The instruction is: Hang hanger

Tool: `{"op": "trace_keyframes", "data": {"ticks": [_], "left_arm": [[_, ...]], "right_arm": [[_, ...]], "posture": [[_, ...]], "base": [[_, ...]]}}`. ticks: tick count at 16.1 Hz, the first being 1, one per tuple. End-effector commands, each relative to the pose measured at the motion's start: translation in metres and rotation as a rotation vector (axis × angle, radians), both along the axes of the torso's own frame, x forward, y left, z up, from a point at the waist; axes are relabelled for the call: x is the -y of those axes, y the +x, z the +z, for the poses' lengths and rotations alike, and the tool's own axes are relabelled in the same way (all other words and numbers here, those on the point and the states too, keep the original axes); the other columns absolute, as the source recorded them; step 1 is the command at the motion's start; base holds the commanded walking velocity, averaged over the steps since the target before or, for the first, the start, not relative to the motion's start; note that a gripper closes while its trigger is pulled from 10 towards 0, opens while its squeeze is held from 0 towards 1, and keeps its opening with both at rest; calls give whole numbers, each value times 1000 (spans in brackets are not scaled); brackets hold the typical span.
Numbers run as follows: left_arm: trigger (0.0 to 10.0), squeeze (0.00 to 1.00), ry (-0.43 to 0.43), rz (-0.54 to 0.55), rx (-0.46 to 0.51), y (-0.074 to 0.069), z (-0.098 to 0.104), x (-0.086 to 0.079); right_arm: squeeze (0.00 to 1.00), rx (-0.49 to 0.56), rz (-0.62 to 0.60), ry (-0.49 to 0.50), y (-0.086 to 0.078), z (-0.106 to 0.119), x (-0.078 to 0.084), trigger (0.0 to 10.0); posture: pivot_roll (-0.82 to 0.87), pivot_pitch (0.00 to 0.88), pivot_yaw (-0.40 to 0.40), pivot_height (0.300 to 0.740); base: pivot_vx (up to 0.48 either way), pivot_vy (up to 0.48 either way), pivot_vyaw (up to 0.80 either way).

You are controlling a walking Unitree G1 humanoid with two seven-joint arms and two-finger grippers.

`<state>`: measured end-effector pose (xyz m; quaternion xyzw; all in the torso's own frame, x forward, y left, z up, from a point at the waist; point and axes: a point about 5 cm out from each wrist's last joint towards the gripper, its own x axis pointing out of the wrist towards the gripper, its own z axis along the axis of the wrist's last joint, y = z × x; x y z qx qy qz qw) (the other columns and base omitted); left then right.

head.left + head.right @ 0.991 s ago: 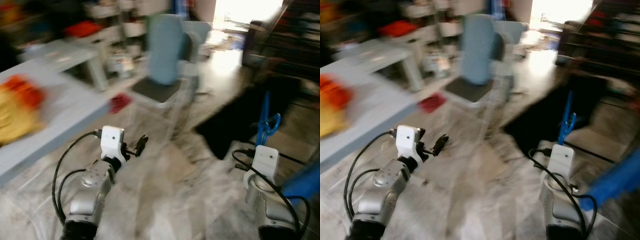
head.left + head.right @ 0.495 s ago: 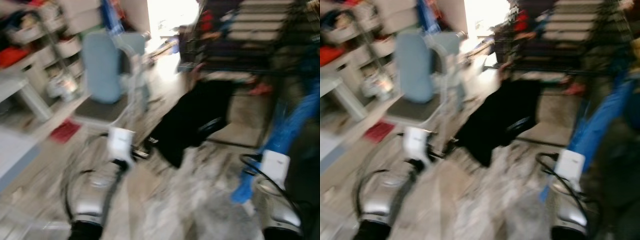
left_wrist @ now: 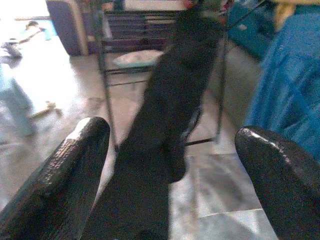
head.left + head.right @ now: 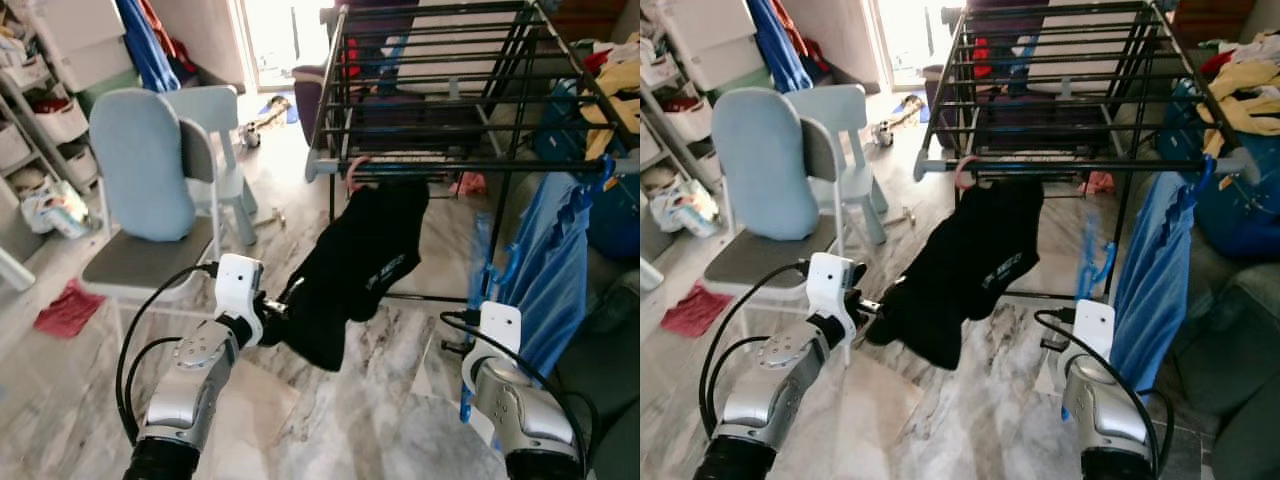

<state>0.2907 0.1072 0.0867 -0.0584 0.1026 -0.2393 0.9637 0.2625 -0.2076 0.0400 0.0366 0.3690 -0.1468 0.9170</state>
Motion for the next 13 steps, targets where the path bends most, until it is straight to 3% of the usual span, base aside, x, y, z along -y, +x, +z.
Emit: {"op": "trace_keyframes", "data": {"ticks": [1,3,8,11,13], "left_arm": [[10000,0,23,-4,11,1,2,-4],[10000,0,23,-6,10,1,2,-4],[10000,0,20,-39,4,-2,0,0],[10000,0,-2,-42,0,-2,1,1],[10000,0,-21,-65,6,-4,3,3]], "right_arm": [[0,11,16,11,3,3,-4,10000],[0,11,17,7,3,3,-3,10000],[0,82,18,-150,21,20,27,10000],[0,116,-6,-161,30,28,39,10000],[0,139,-12,-165,38,34,47,10000]], "posture": [[-184,0,61,740],[-184,0,62,740],[-183,0,63,740],[-180,0,65,740],[-179,0,66,740]], "base": [[322,356,0],[326,352,0],[464,0,0],[447,0,0],[0,0,0]]}}
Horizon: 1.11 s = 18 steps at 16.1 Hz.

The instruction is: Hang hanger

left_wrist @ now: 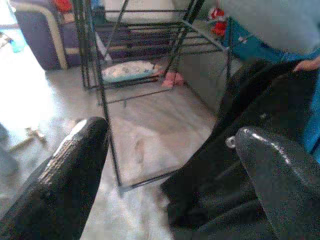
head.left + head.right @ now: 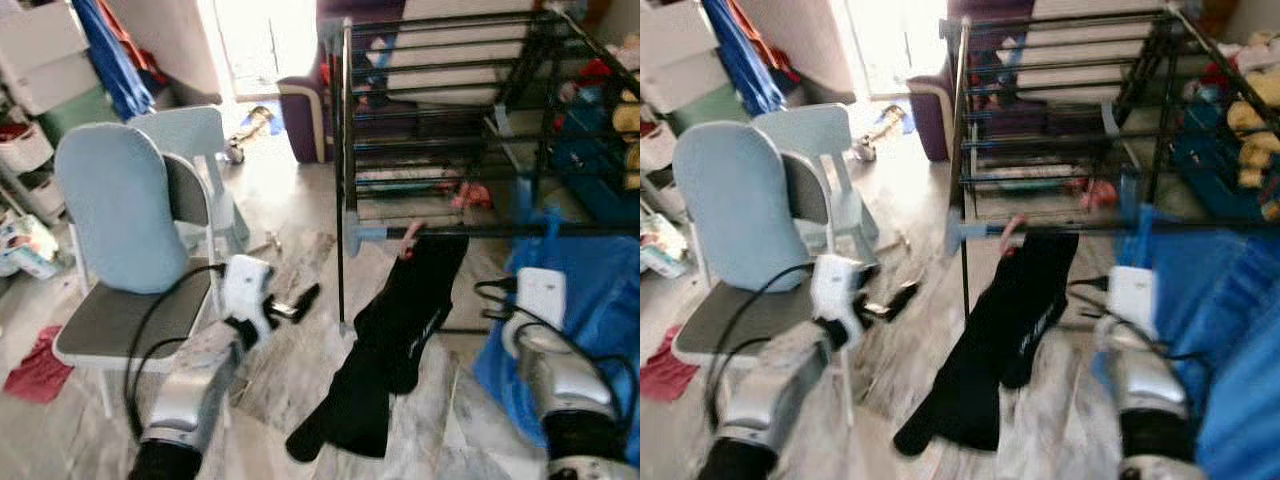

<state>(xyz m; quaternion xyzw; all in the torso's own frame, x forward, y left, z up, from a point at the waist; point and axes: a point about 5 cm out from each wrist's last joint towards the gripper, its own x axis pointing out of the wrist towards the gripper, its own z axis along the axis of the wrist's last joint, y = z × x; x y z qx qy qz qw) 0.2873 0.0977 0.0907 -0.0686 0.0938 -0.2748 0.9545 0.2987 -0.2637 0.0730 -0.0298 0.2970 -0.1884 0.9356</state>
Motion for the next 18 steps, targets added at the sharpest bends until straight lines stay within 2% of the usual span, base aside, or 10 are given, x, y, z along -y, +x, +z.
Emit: {"op": "trace_keyframes", "data": {"ticks": [1,2,4,7,8,10,12,14,15,18], "left_arm": [[10000,0,14,-1,-6,-1,-1,-5],[10000,0,11,-1,-8,-1,-1,-6],[10000,0,23,2,-19,-1,-2,-7],[10000,0,33,-16,-26,-2,-3,-2],[10000,0,32,-25,-30,-3,-4,-1],[10000,0,-21,-38,-11,-2,4,0],[10000,0,-8,-36,-19,-2,2,1],[10000,0,6,-43,-38,-4,-1,0],[10000,0,6,-44,-38,-4,-1,0],[10000,0,6,-37,-46,-7,-3,1]], "right_arm": [[0,35,15,25,9,7,-5,10000],[0,38,0,38,14,12,1,10000],[0,-9,-3,170,20,15,5,10000],[0,-86,-14,301,12,-7,9,10000],[0,-84,-18,298,13,-6,13,10000],[0,-19,23,212,26,14,19,10000],[0,29,46,146,35,28,23,10000],[0,46,34,208,44,41,32,10000],[0,29,19,240,43,39,35,10000],[0,-100,-20,272,17,4,48,10000]], "posture": [[-175,0,64,740],[-173,0,63,740],[-172,0,61,740],[-170,0,52,740],[-169,0,54,740],[-169,0,54,740],[-169,0,55,740],[-167,0,52,740],[-168,0,47,740],[-162,0,33,740]], "base": [[0,0,0],[0,0,0],[0,0,0],[0,0,0],[0,0,0],[0,0,0],[0,0,0],[0,0,0],[0,0,0],[0,0,0]]}}
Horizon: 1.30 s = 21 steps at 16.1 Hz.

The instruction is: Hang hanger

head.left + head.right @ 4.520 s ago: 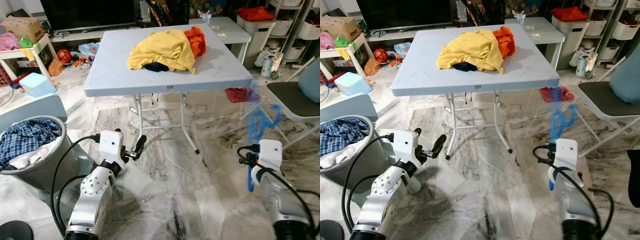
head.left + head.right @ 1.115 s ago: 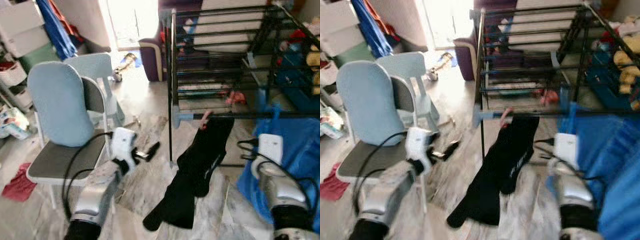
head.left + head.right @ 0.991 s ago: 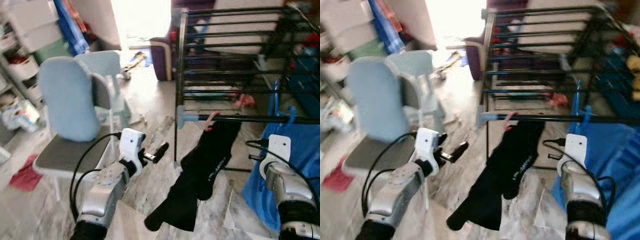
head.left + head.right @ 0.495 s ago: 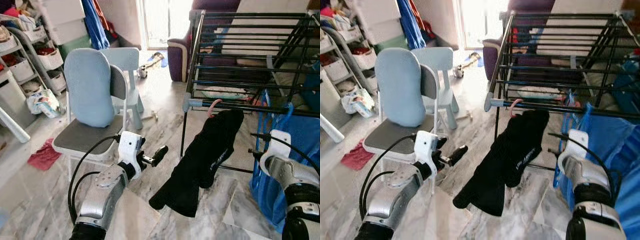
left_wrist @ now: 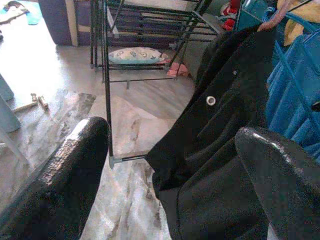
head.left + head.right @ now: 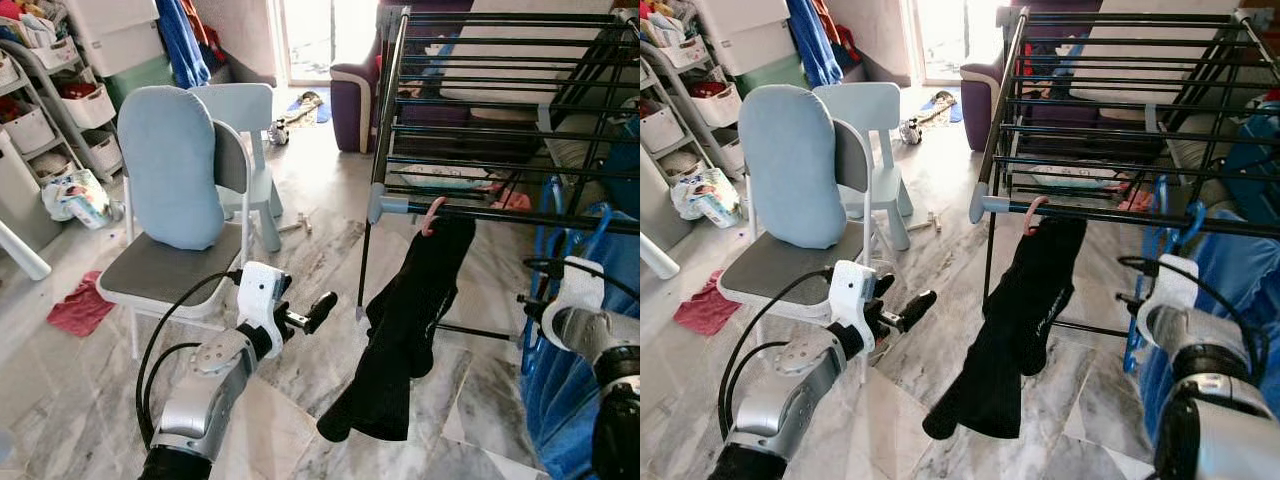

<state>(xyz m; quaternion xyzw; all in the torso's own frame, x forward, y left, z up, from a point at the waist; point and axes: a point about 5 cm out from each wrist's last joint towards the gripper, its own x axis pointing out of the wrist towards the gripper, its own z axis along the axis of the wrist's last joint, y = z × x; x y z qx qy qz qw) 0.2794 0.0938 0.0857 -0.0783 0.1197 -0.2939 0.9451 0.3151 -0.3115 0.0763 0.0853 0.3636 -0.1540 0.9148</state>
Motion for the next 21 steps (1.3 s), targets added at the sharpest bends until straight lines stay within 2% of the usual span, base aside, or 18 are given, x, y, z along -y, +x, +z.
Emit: {"op": "trace_keyframes", "data": {"ticks": [1,2,3,5,7,9,11,13,16,21], "left_arm": [[10000,0,21,-9,5,-2,1,-1],[10000,0,25,-21,6,-2,2,0],[10000,0,25,-22,10,-1,3,0],[10000,0,24,-21,29,-2,6,2],[10000,0,19,-17,38,-4,7,4],[10000,0,22,-10,41,-5,6,4],[10000,0,31,1,44,-5,5,5],[10000,0,37,1,43,-8,4,6],[10000,0,48,12,48,-6,4,3],[10000,0,52,20,46,-5,4,3]], "right_arm": [[0,-40,-9,14,-10,-12,2,10000],[0,-49,-8,32,-14,-19,2,10000],[1000,-39,10,15,-15,-20,2,10000],[1000,50,44,-167,-11,-8,10,10000],[1000,186,65,-302,-10,5,5,10000],[1000,268,67,-429,-23,8,-10,10000],[1000,348,64,-523,-40,10,-33,10000],[1000,394,48,-574,-49,15,-42,10000],[1000,439,4,-619,-49,33,-37,10000],[1000,451,-1,-608,-49,35,-47,10000]], "posture": [[-158,0,35,740],[-158,0,37,740],[-160,0,39,740],[-165,0,41,740],[-172,0,46,740],[-179,0,48,740],[-181,0,47,740],[-176,0,48,740],[-173,0,48,740],[-172,0,45,740]], "base": [[0,0,0],[0,0,0],[0,0,0],[0,0,0],[0,0,0],[0,0,0],[0,0,0],[0,0,0],[-82,0,0],[-303,0,0]]}}
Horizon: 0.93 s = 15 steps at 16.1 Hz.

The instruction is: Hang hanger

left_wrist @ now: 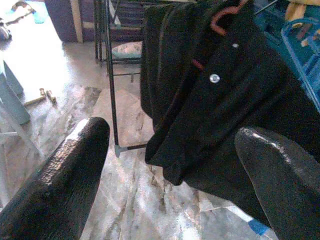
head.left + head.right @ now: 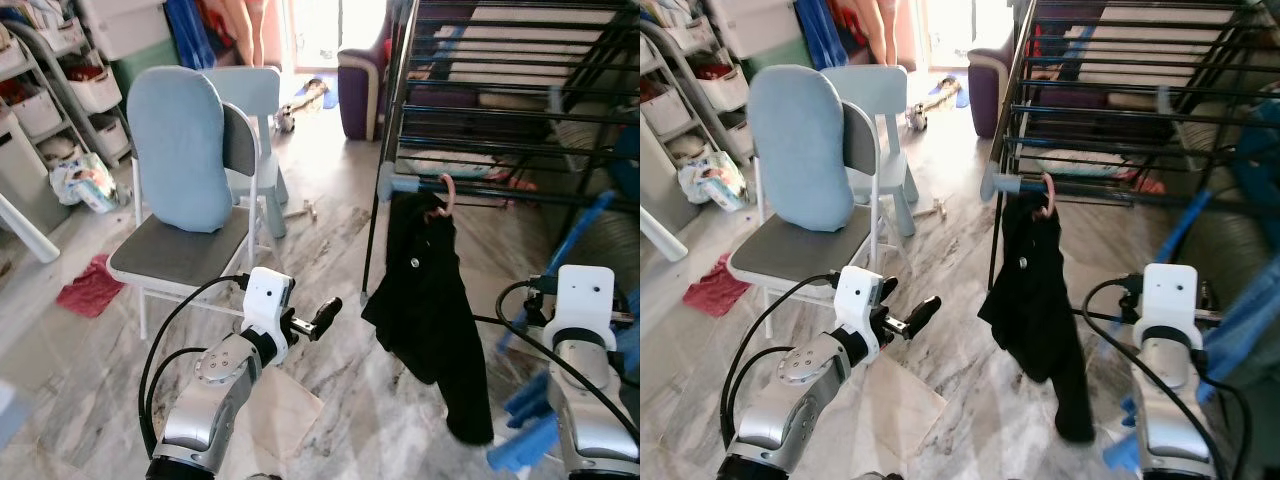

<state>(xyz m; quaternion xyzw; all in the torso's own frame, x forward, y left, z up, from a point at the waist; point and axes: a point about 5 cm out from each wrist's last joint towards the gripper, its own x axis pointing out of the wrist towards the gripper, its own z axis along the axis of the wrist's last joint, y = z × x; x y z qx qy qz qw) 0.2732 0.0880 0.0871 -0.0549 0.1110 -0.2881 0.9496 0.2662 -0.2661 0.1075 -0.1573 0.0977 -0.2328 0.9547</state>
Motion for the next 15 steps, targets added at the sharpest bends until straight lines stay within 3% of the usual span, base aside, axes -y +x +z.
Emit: {"op": "trace_keyframes", "data": {"ticks": [1,3,4,5,9,11,15], "left_arm": [[10000,0,11,11,16,1,2,-3],[10000,0,13,16,14,1,2,-4],[10000,0,21,27,16,1,1,-7],[10000,0,30,47,17,2,1,-11],[10000,0,44,82,17,0,0,-19],[10000,0,58,151,23,-3,0,-31],[10000,0,86,222,26,-5,-1,-45]], "right_arm": [[1000,17,8,1,0,5,-2,10000],[1000,82,123,132,7,9,-19,10000],[1000,104,169,151,10,12,-27,10000],[0,156,249,181,13,15,-39,10000],[0,165,349,234,11,14,-46,10000],[0,186,408,268,8,16,-53,10000],[0,172,472,272,5,14,-61,10000]], "posture": [[-172,0,45,740],[-171,0,46,740],[-171,0,46,740],[-165,0,44,740],[-161,0,42,740],[-161,0,43,740],[-152,0,39,740]], "base": [[-319,0,0],[-311,0,0],[-311,0,0],[-315,0,0],[-319,0,0],[-322,0,0],[-322,0,0]]}}
